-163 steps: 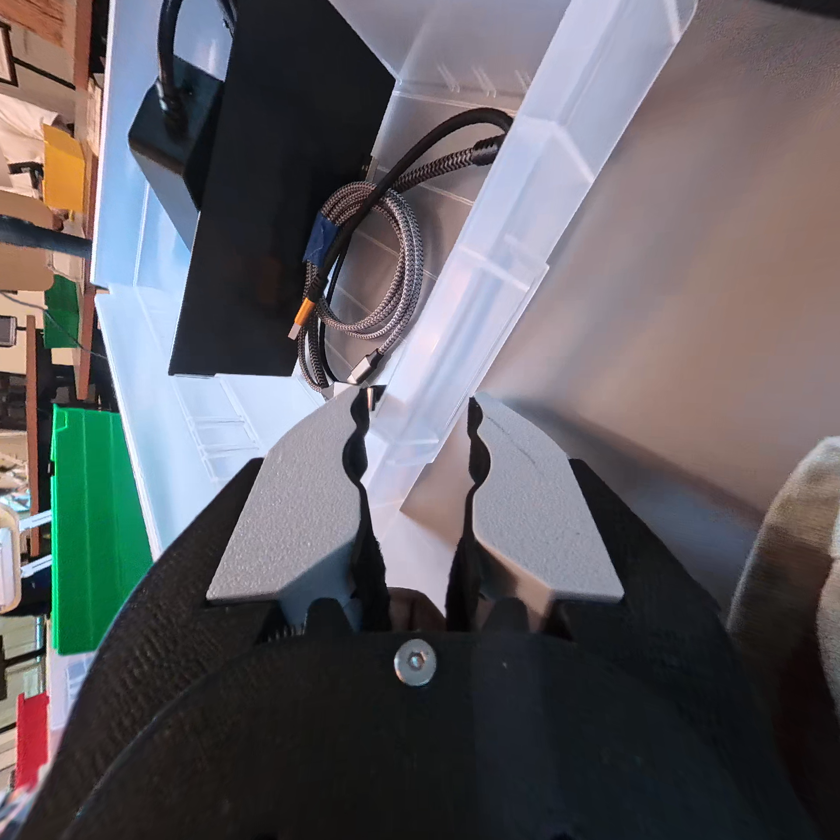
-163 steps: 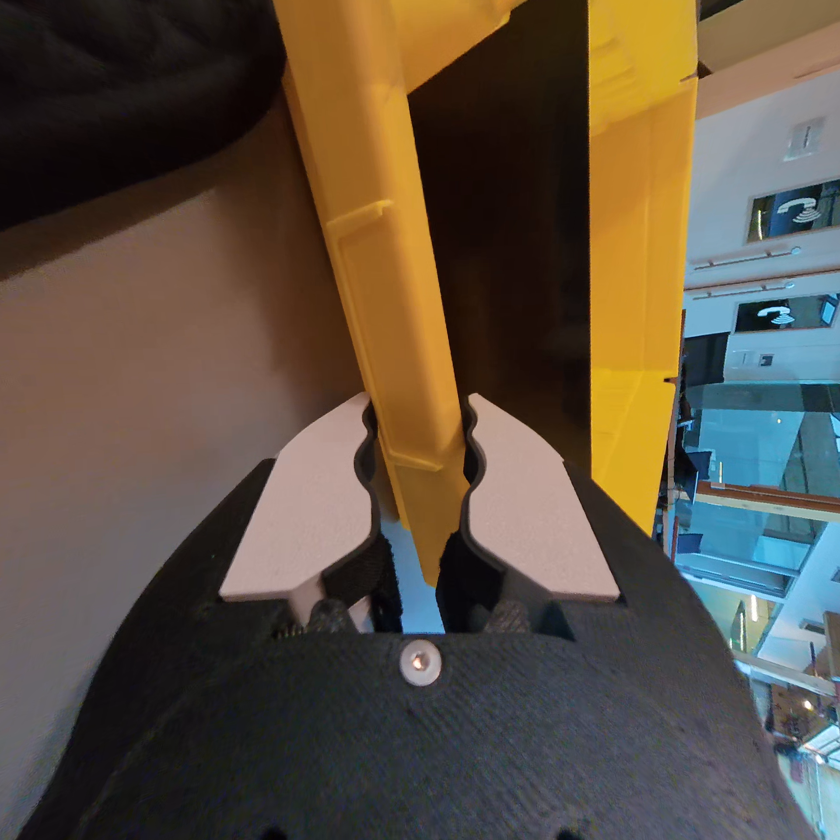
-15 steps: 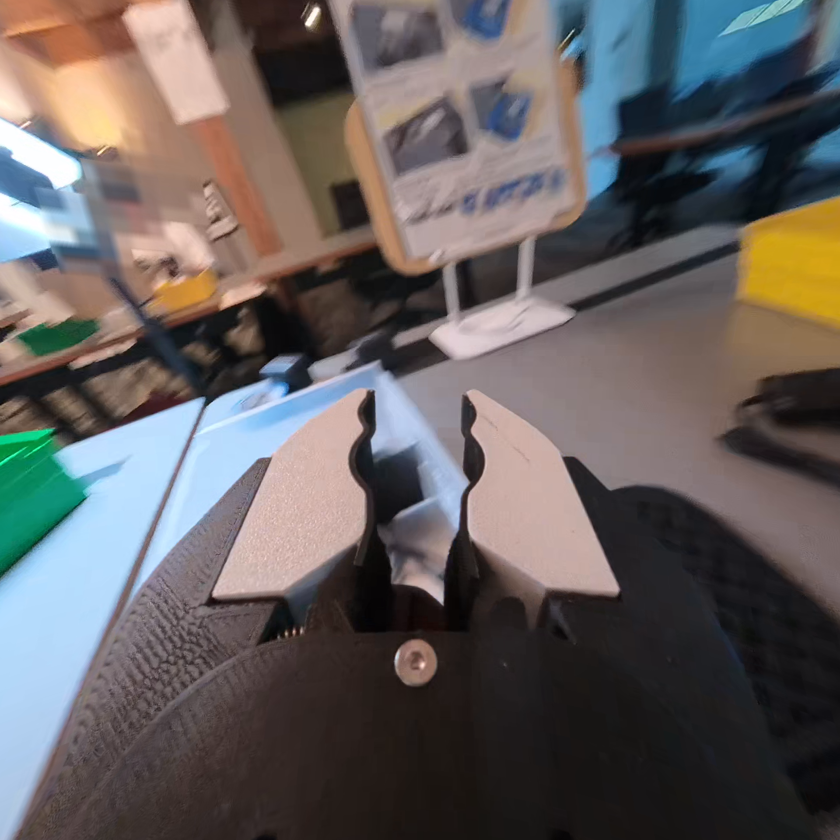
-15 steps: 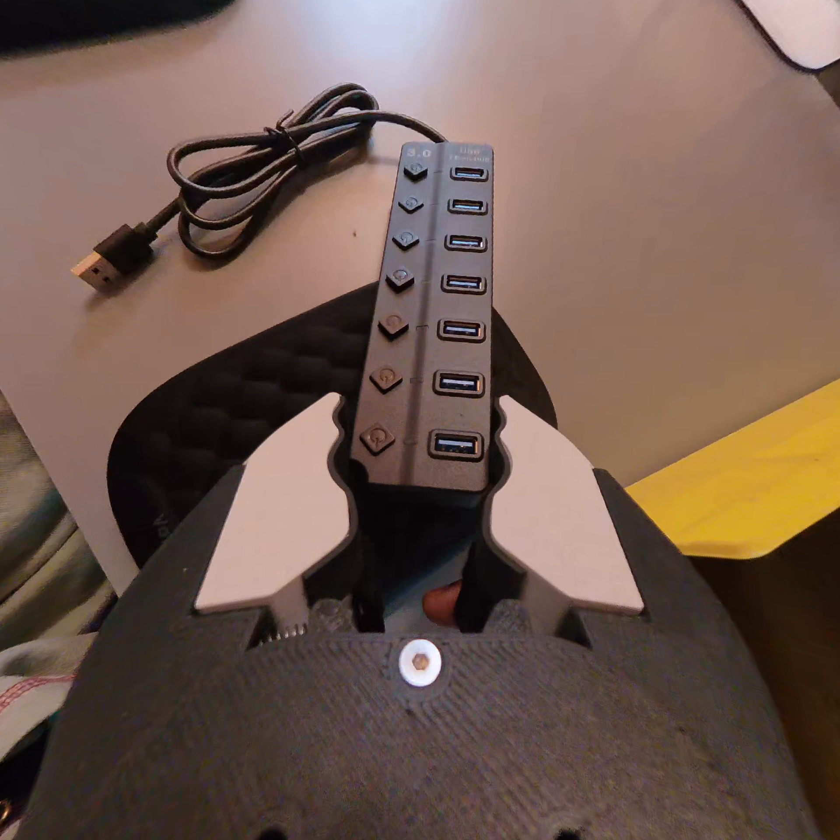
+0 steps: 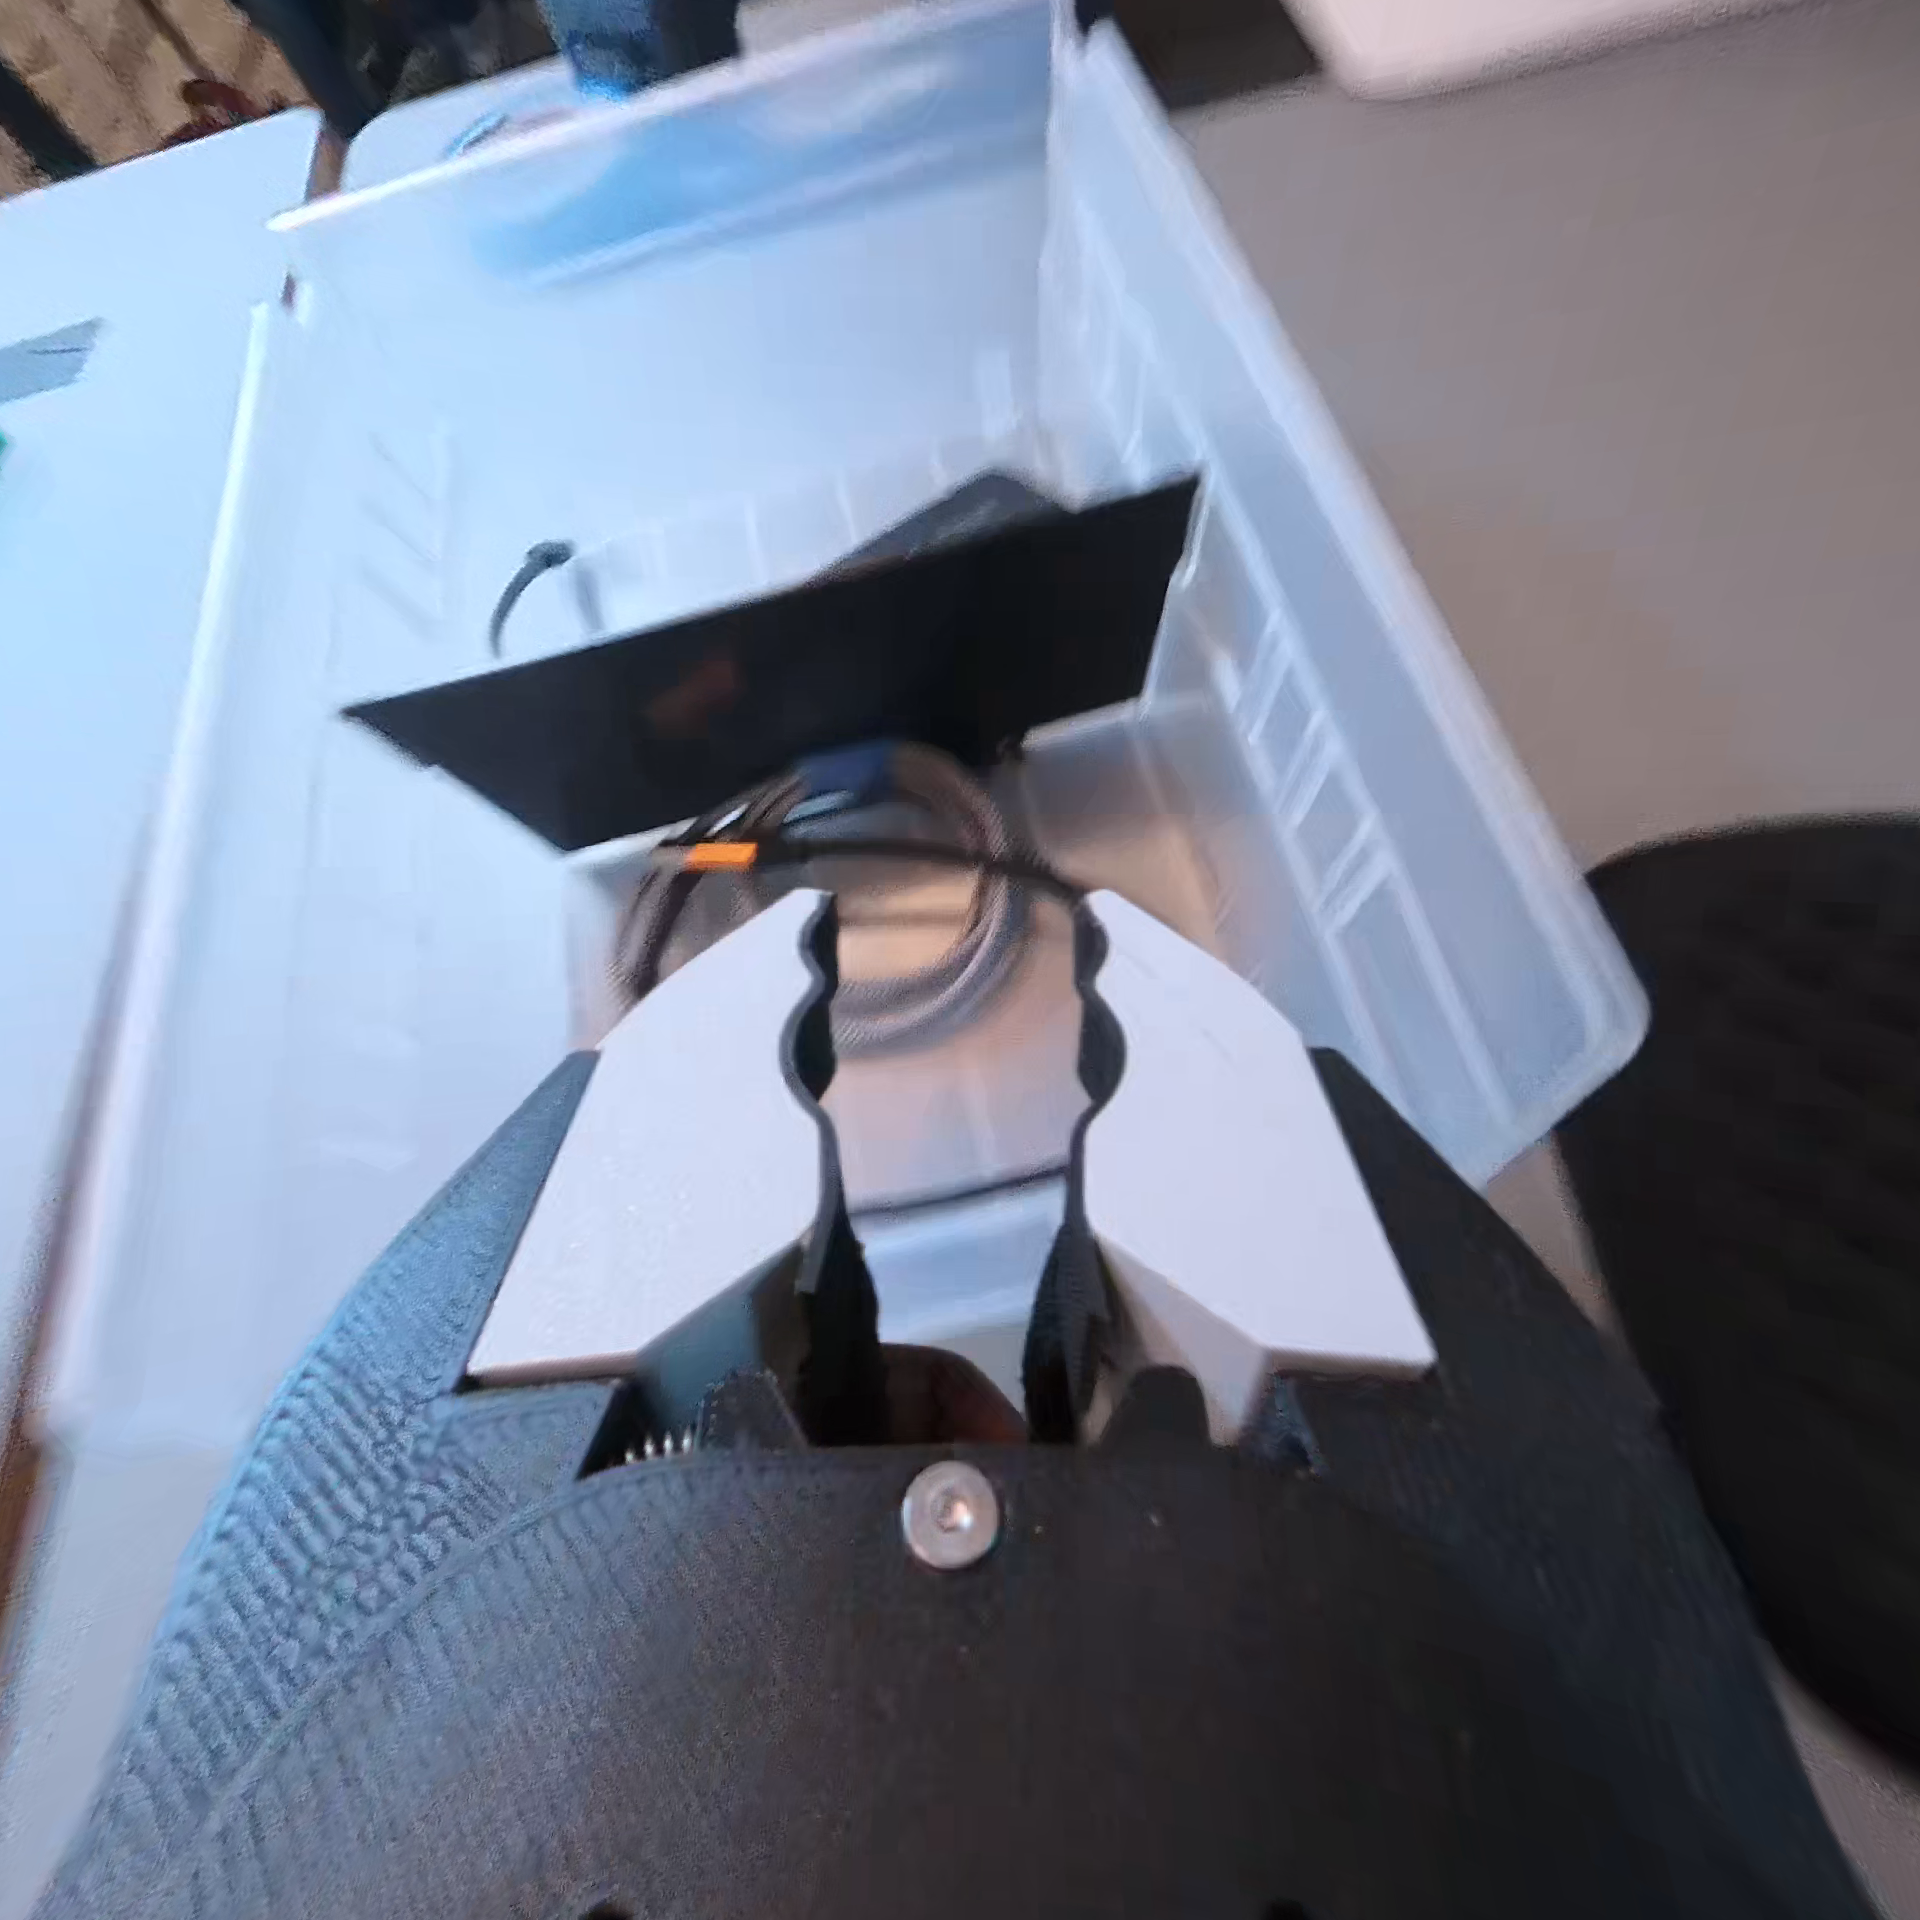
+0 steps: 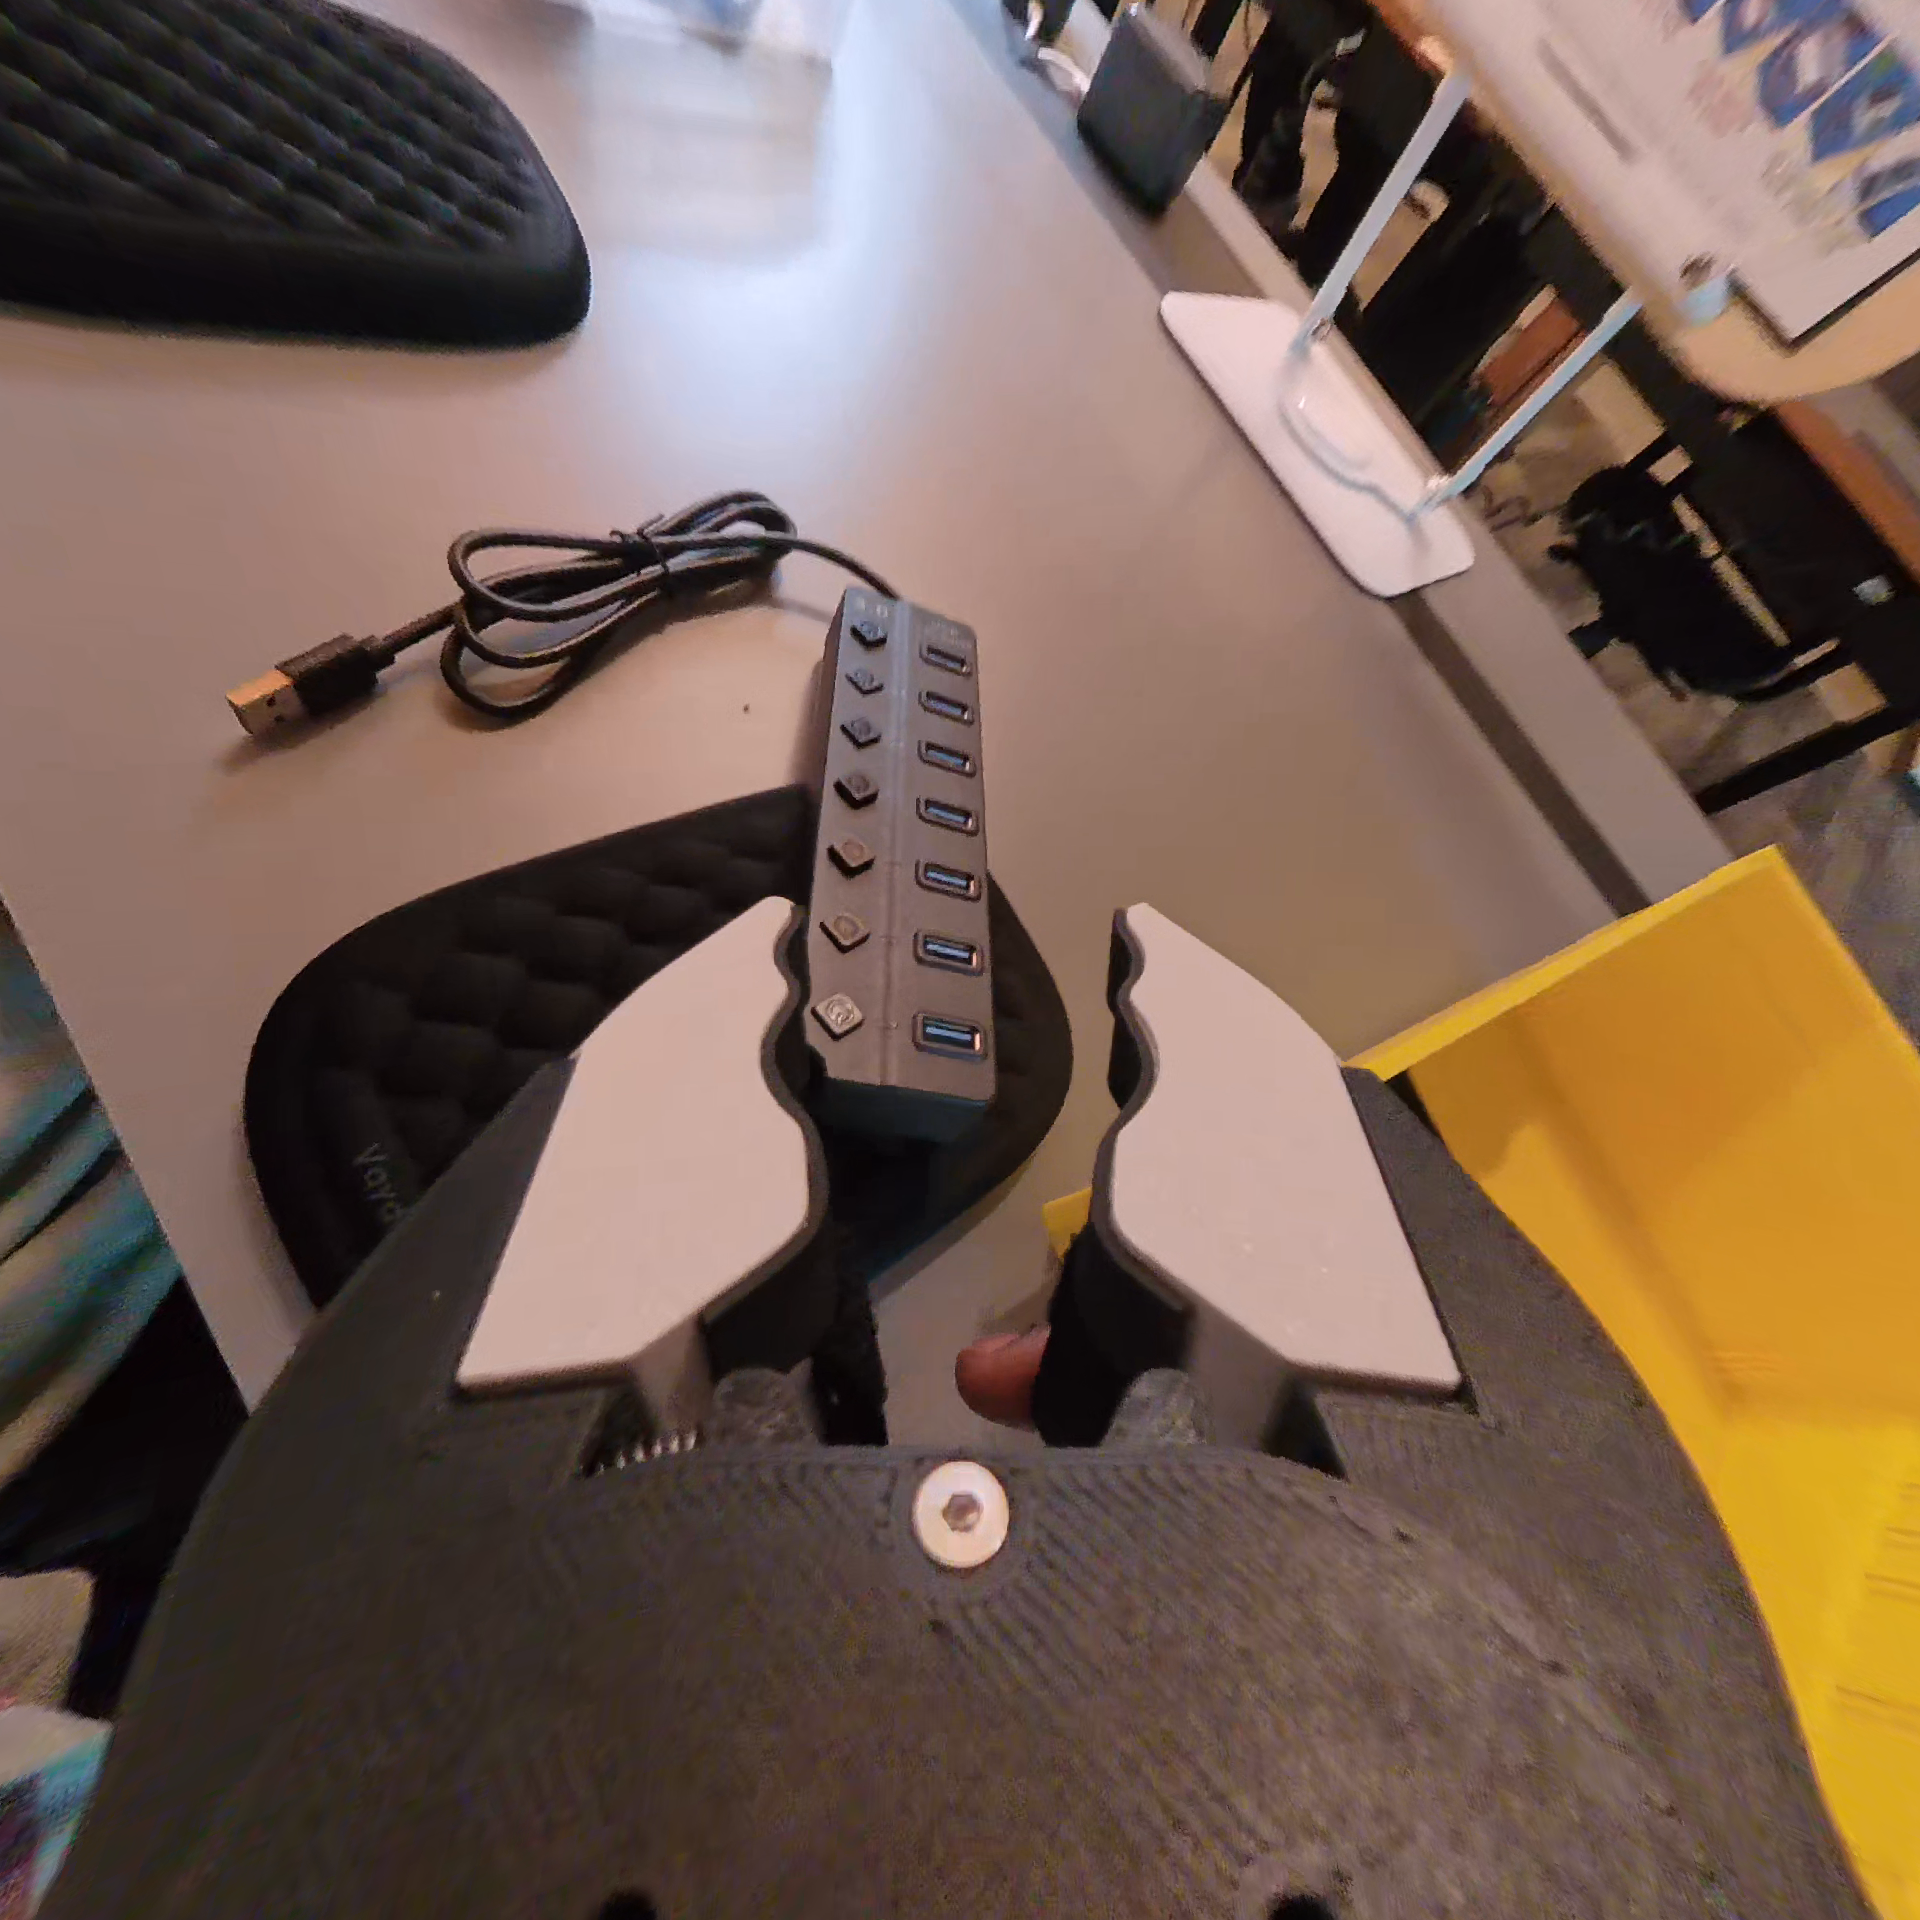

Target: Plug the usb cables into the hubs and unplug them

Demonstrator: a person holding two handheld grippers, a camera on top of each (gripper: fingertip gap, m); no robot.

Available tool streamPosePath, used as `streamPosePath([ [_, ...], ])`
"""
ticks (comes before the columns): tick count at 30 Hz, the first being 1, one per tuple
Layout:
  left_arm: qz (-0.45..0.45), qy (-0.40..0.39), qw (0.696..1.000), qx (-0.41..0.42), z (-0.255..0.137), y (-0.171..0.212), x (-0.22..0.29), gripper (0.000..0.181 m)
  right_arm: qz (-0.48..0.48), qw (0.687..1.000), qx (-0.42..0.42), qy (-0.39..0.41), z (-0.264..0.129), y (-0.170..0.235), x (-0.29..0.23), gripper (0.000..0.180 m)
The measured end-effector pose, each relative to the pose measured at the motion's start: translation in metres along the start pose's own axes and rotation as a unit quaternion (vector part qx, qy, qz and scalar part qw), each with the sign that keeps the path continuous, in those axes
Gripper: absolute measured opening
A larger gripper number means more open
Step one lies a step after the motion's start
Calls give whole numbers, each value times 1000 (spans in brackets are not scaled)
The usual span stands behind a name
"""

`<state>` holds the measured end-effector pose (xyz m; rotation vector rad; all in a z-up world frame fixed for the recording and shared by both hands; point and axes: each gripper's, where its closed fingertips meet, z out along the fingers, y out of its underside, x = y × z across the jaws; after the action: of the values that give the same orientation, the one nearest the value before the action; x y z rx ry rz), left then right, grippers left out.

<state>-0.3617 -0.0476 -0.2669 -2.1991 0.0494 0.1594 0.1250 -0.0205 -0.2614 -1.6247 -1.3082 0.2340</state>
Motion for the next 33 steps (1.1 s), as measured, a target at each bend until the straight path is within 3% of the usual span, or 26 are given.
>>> streamPosePath([
  [3, -100, 21, 994, 42, 16, -20, -9, 49, -27, 999, 10, 21, -3, -7, 3, 52],
  [9, -85, 12, 992, -96, 43, 6, -19, 35, -56, 996, 39, 54, -9, -21, 8, 44],
  [17, -120, 27, 978, -170, 61, 24, -12, 38, -64, 994, 14, 91, -8, -10, 19, 40],
  [22, -100, 34, 973, -206, 65, 30, -10, 24, -67, 993, 23, 99, -7, -11, 21, 37],
  [26, -88, 43, 983, -155, 62, 18, -6, 14, -75, 991, 3, 114, -7, -5, 25, 35],
  [33, -132, 42, 987, 80, 0, -36, -26, 6, -73, 988, 6, 134, -13, -6, 32, 31],
])
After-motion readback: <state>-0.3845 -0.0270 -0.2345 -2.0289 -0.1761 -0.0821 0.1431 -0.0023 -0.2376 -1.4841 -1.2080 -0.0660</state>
